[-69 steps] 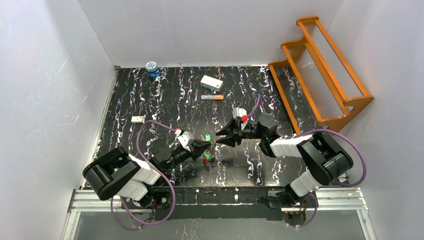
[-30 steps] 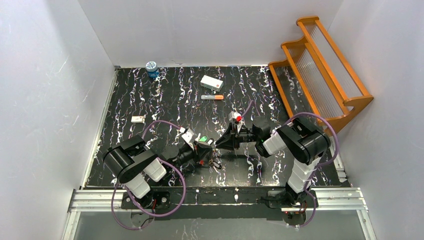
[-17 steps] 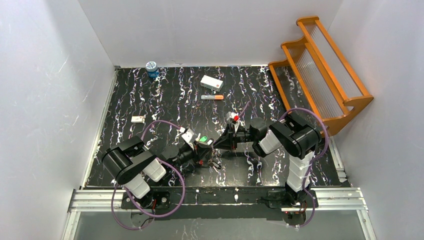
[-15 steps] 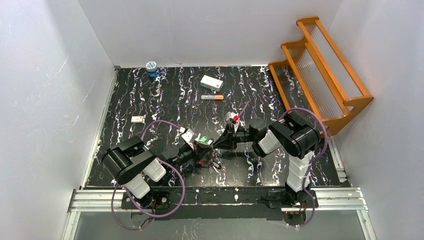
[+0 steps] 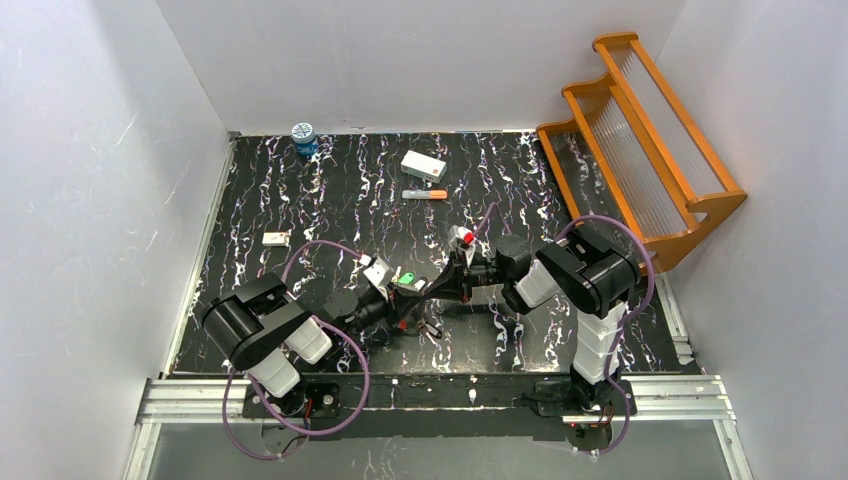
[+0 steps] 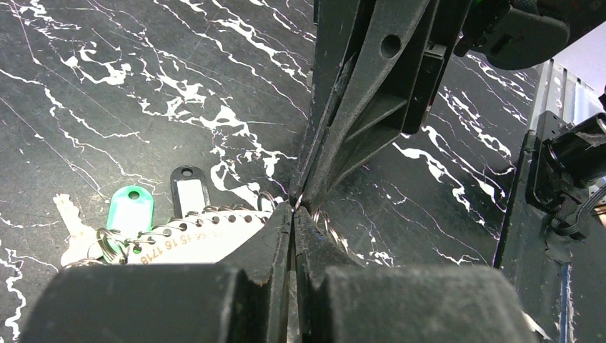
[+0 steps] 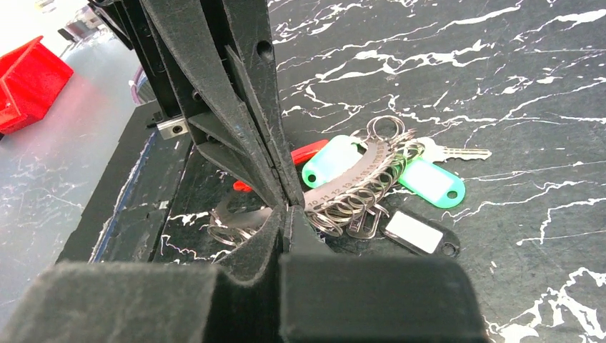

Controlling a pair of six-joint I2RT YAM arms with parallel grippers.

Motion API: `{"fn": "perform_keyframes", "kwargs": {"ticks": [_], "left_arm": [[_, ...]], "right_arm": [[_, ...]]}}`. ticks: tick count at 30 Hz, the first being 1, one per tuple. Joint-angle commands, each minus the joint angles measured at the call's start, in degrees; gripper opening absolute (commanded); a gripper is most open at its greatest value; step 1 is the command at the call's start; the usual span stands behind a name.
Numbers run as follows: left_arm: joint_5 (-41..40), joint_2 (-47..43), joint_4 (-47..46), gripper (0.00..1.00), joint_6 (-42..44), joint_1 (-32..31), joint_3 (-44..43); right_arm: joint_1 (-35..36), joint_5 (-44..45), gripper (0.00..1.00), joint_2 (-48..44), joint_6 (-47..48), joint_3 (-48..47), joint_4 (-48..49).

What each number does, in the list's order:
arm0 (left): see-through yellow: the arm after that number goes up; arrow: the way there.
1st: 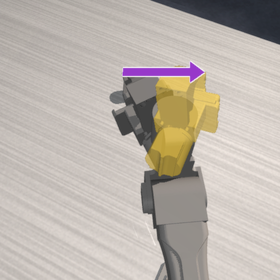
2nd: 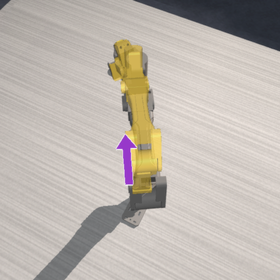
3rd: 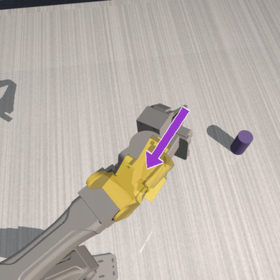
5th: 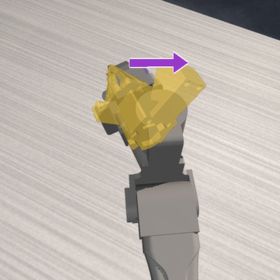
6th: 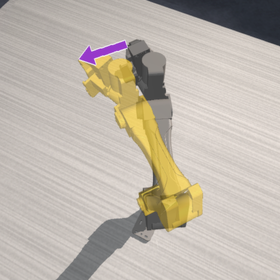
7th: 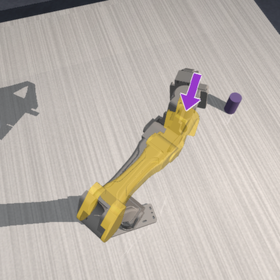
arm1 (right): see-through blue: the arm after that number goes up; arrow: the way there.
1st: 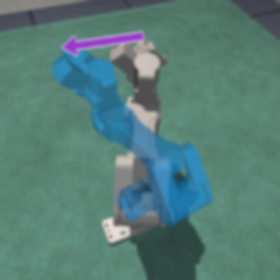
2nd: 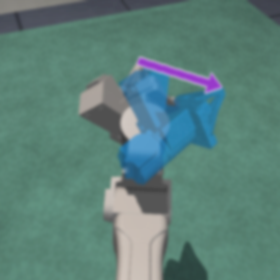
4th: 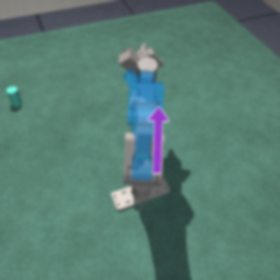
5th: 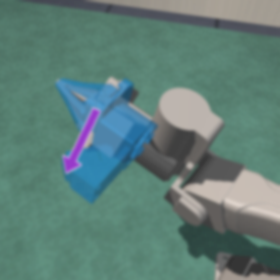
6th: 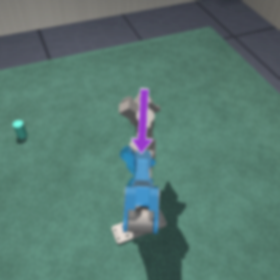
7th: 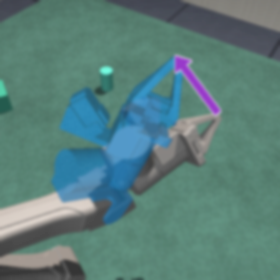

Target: Put the keys on the keyring

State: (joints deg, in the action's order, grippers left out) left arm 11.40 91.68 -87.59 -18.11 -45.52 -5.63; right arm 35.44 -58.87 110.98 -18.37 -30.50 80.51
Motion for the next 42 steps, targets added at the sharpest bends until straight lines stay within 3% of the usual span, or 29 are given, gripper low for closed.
{"fn": "perform_keyframes", "kwargs": {"ticks": [1, 4, 7, 11, 16, 20, 24, 27, 30, 37, 42], "left_arm": [[0.0, -2.5, -14.9, 0.0, 1.6, -0.1, 0.2], [-1.6, -2.2, -14.9, 0.27, 2.5, -0.1, 0.9], [-3.8, -2.4, -14.8, 0.47, 3.9, 0.0, 2.0], [-3.9, -3.4, -13.4, 0.57, 7.2, -0.1, 2.7], [0.2, -7.5, -4.4, 0.58, 12.3, -0.1, 1.5], [3.3, -11.5, 2.1, 0.57, 16.5, -0.1, 1.3], [7.0, -15.0, 8.8, 0.5, 21.0, 0.0, 0.7], [11.2, -15.6, 13.1, 0.43, 22.9, 0.0, -0.5], [13.5, -14.6, 14.7, 0.42, 23.4, -0.1, -1.2], [13.0, -12.7, 17.6, 0.45, 25.9, -0.1, -1.8], [13.2, -10.9, 18.7, 0.37, 27.1, -0.1, -3.1]], "right_arm": [[0.5, -1.0, 0.01, -3.1, 6.9, -1.2, -7.5], [0.5, -0.5, 0.01, -7.4, 16.0, -3.0, -22.2], [0.8, 1.1, 0.01, -11.2, 28.1, -7.1, -43.5], [1.8, 5.2, 0.01, -13.6, 41.3, -13.4, -66.8], [4.3, 9.0, 0.01, -13.1, 49.6, -19.5, -85.8], [7.1, 15.5, 0.01, -12.5, 53.1, -22.9, -95.7], [10.4, 22.4, 0.01, -11.8, 54.8, -25.9, -101.6], [11.8, 24.3, 0.01, -11.6, 54.9, -27.3, -102.9], [12.1, 24.4, 0.01, -12.3, 54.2, -28.0, -102.3], [12.5, 23.7, 0.01, -15.2, 53.6, -29.6, -102.1], [12.7, 22.6, 0.01, -17.4, 53.9, -29.8, -101.6]]}}
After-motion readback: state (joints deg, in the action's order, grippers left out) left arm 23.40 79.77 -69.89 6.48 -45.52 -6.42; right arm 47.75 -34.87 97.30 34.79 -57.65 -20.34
